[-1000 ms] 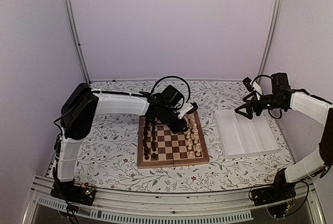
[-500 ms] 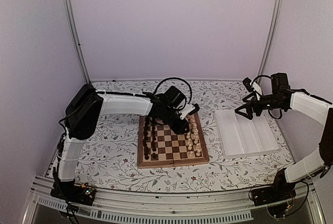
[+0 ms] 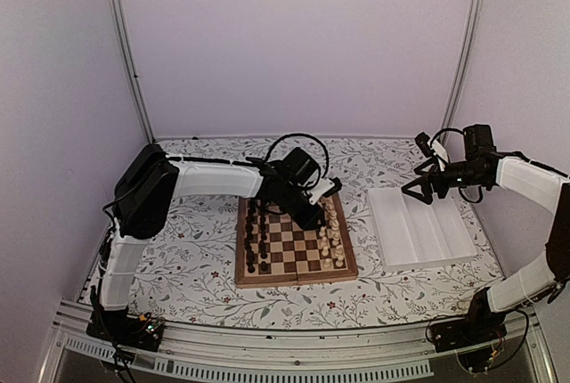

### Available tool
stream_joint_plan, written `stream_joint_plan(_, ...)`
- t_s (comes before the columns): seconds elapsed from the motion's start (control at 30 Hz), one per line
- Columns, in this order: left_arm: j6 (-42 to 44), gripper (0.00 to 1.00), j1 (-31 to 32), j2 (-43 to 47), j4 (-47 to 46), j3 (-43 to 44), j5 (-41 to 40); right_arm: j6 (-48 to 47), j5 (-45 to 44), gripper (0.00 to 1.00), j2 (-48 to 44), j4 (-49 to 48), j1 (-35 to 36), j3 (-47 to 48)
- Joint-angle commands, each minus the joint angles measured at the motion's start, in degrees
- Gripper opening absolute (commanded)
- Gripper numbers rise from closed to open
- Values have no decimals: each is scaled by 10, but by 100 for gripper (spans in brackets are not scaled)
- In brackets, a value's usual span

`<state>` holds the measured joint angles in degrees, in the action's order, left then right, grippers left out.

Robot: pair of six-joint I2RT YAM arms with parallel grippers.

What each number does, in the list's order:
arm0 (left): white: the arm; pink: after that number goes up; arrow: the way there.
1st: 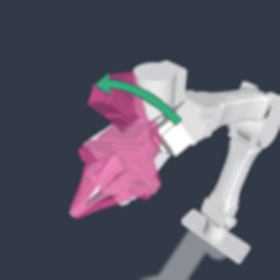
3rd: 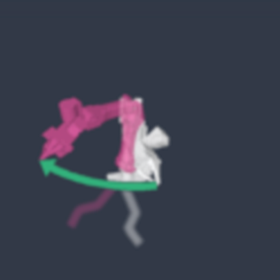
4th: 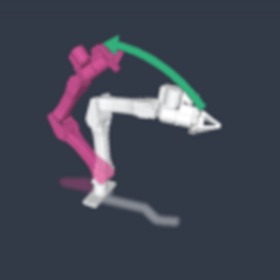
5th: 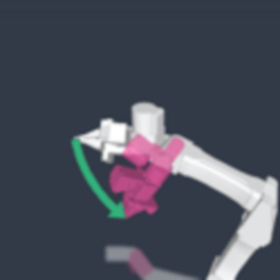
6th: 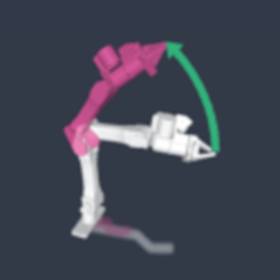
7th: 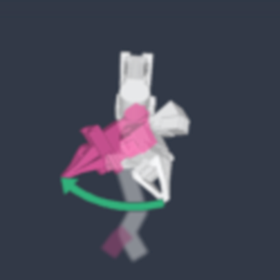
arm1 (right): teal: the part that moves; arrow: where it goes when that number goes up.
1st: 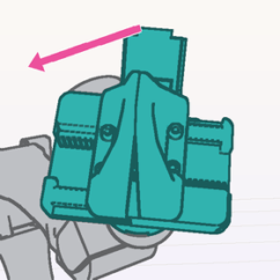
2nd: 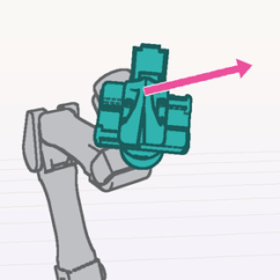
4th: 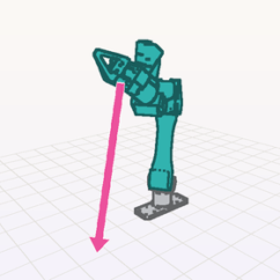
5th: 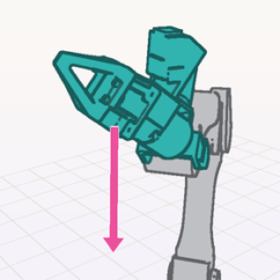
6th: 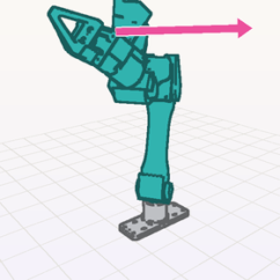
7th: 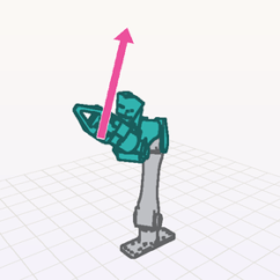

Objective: Set up the chess pieces on the board
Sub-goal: Place the chess piece on the chessboard, then reset both arms

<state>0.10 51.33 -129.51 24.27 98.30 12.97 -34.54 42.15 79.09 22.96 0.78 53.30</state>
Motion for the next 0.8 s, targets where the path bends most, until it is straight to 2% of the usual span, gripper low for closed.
stream_joint_plan(0.0,-13,24,5,0,8,9,-5,-4,10,99,1,6,-1,18)
stream_joint_plan(0.3,-18,29,7,61,16,-3,2,5,8,99,-11,4,-1,21)
stream_joint_plan(0.53,4,33,9,174,73,-30,-19,37,-12,99,-44,17,-1,70)
stream_joint_plan(0.63,31,34,5,232,111,-40,-71,46,-68,99,-54,30,-1,105)
stream_joint_plan(0.77,40,39,-24,306,126,-83,-166,129,-216,99,-88,-5,-1,121)
